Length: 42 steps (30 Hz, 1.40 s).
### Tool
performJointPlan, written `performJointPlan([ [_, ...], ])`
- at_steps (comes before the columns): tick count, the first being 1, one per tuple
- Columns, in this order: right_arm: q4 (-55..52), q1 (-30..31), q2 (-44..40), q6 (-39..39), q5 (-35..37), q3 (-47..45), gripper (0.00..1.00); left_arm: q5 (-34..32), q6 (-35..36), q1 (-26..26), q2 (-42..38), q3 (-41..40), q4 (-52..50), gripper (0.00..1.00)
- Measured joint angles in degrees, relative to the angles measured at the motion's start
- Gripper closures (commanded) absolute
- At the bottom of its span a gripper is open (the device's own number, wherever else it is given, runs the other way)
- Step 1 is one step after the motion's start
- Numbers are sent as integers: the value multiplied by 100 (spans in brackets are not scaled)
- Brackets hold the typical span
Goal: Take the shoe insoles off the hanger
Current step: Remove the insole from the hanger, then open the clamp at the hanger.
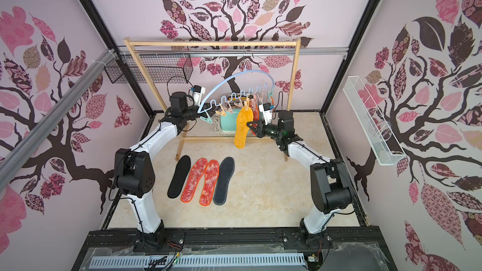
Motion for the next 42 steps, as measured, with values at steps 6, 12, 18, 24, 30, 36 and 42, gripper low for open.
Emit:
performJointPlan([
  [6, -120, -2, 0, -33, -184, 42, 98, 721, 9, -197, 332, 686, 199, 51],
  [12, -170, -2, 0, -63, -343, 44, 98, 1224, 267, -509, 487, 1250, 238, 50],
  [18, -199, -4, 0, -94, -433, 74, 98, 1578, 507, -743, 702, 1661, 107, 51],
  [24, -243, -4, 0, -107, -468, 76, 98, 1711, 713, -831, 752, 1759, -46, 55],
  [30, -339, -4, 0, -118, -498, 138, 98, 1812, 968, -922, 957, 2004, -284, 56],
  [36, -455, -4, 0, -118, -501, 140, 98, 2063, 1001, -925, 973, 1871, -98, 55],
  [42, -490, -4, 0, -120, -501, 140, 98, 2369, 1049, -925, 931, 1746, 20, 55],
])
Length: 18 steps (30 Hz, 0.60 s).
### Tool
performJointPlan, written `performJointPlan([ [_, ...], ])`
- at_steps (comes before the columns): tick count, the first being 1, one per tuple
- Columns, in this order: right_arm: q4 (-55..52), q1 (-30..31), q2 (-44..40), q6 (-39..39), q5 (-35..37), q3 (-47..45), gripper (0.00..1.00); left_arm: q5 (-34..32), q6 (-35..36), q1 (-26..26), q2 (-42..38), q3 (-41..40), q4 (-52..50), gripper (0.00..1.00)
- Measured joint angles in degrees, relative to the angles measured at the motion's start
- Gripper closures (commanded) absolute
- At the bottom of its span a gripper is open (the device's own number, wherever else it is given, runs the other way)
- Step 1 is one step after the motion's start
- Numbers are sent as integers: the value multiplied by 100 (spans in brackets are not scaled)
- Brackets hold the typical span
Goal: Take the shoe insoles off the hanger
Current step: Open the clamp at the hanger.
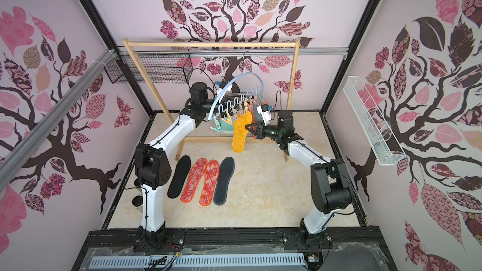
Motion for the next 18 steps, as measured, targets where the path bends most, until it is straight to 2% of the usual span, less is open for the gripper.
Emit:
performJointPlan([
  [3, 2, 0, 0, -15, 2, 22, 98, 131, 164, -7, -68, -251, -50, 60],
  [8, -9, -2, 0, -20, 0, 55, 98, 136, 439, -20, -68, -420, -236, 60],
  [18, -48, -4, 0, -39, -11, 87, 98, 184, 254, -37, -66, -262, -37, 60],
])
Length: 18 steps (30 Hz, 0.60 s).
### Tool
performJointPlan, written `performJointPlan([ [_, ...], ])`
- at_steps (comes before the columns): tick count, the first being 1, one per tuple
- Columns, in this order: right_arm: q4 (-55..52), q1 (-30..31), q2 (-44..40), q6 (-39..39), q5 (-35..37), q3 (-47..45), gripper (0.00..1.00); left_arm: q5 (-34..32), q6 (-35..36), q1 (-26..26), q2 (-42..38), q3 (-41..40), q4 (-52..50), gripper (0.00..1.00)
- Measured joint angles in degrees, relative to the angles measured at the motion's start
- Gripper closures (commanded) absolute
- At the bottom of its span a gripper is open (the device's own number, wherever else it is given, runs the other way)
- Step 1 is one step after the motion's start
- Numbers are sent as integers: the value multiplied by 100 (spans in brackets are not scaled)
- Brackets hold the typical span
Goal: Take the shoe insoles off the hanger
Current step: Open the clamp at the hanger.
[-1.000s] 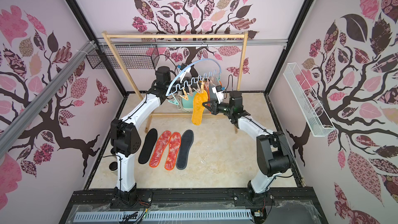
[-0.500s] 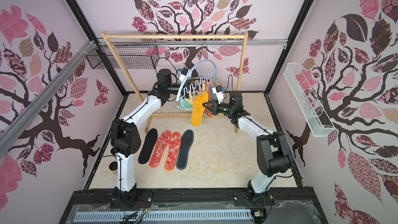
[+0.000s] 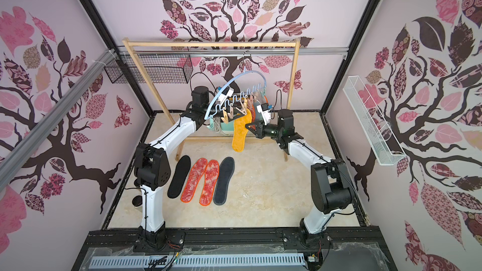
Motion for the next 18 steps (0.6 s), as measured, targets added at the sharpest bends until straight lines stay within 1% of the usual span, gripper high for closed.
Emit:
performJointPlan([
  [8, -44, 0, 0, 0, -72, 0, 98, 48, -205, -96, 0, 326, 310, 60],
  [13, -44, 0, 0, -2, -96, 2, 98, 83, -369, -118, 26, 435, 398, 62],
  [15, -44, 0, 0, -2, -98, 13, 98, 103, -435, -118, 28, 435, 431, 64],
  [18, -81, 0, 0, -2, -101, 31, 98, 118, -487, -118, 28, 435, 476, 71],
])
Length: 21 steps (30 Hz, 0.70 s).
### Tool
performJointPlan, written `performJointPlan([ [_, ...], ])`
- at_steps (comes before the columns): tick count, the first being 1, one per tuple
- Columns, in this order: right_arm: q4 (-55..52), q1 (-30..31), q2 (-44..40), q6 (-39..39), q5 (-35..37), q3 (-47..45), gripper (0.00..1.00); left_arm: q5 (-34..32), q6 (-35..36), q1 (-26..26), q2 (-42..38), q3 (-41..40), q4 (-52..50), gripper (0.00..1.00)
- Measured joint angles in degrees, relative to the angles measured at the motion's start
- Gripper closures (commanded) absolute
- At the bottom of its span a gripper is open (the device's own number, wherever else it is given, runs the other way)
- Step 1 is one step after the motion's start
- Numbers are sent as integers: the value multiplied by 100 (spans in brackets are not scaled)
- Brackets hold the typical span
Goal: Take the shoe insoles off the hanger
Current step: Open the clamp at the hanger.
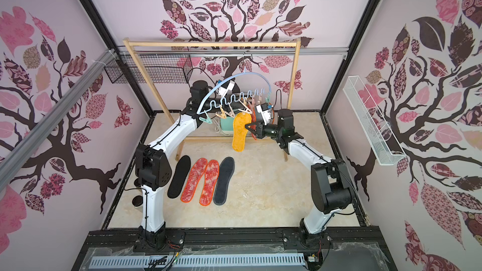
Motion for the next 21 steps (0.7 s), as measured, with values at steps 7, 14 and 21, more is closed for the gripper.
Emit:
performJointPlan([
  [7, -101, 0, 0, 0, -11, 0, 98, -20, -72, 0, 0, 0, 118, 87],
  [14, -133, 0, 7, 26, -11, 0, 98, -162, -70, -4, 0, -11, 122, 90],
  [21, 229, 7, 7, 542, 81, -175, 100, -275, -2, -4, 0, -59, 125, 91],
])
